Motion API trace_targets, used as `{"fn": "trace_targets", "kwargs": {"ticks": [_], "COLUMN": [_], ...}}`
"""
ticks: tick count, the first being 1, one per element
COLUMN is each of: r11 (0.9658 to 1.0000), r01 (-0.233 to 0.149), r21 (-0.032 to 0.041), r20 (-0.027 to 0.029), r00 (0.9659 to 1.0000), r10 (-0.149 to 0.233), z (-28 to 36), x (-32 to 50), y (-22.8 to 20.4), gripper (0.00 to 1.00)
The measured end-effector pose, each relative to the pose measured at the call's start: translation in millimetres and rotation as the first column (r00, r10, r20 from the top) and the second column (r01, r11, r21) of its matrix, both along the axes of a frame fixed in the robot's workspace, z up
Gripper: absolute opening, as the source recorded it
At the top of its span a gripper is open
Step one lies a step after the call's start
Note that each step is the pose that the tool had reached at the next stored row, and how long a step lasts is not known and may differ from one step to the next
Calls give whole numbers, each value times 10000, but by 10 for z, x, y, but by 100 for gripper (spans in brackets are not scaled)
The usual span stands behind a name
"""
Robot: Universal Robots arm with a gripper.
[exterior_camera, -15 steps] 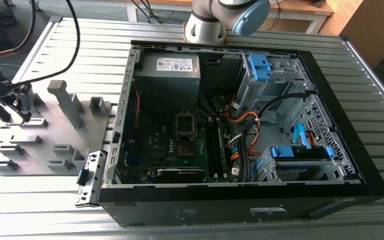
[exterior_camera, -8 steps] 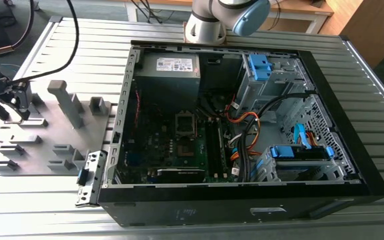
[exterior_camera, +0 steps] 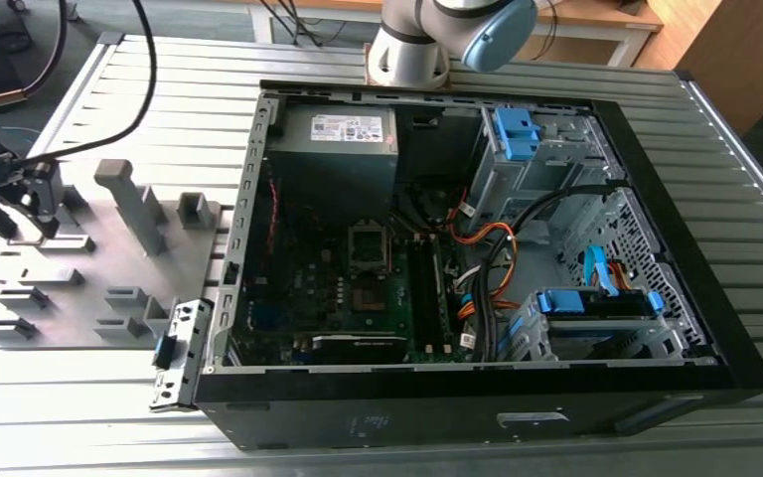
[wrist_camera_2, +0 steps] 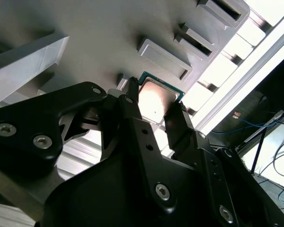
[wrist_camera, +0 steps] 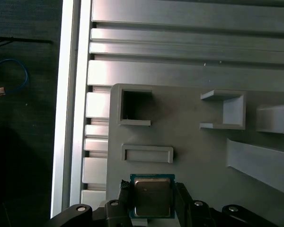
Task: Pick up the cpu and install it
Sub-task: 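Pick up the cpu and move it towards the insertion slot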
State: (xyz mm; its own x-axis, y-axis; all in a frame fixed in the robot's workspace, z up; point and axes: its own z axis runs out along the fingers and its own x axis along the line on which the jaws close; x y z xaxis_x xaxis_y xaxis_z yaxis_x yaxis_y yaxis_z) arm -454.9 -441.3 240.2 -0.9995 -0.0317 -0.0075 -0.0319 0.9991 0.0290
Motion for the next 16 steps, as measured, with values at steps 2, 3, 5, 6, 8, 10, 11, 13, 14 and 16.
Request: {"fn": "trace_targets", "kwargs": {"ticks": [2,3,5,6,8,10,11,13,14,16], "r11": [10000,10000,10000,10000,10000,10000,10000,10000,10000,10000], "r01": [0,0,0,0,0,0,0,0,0,0], "r21": [1,1,1,2,1,1,1,0,1,2], "r20": [1,1,2,3,1,1,1,0,1,3], "r00": [10000,10000,10000,10000,10000,10000,10000,10000,10000,10000], "r10": [0,0,0,0,0,0,0,0,0,0], "z": [7,10,13,13,19,25,27,32,34,37], "x": [0,0,0,0,0,0,0,0,0,0], "y": [0,0,0,0,0,0,0,0,0,0], "gripper": [47,47,47,47,47,47,47,47,47,47]}}
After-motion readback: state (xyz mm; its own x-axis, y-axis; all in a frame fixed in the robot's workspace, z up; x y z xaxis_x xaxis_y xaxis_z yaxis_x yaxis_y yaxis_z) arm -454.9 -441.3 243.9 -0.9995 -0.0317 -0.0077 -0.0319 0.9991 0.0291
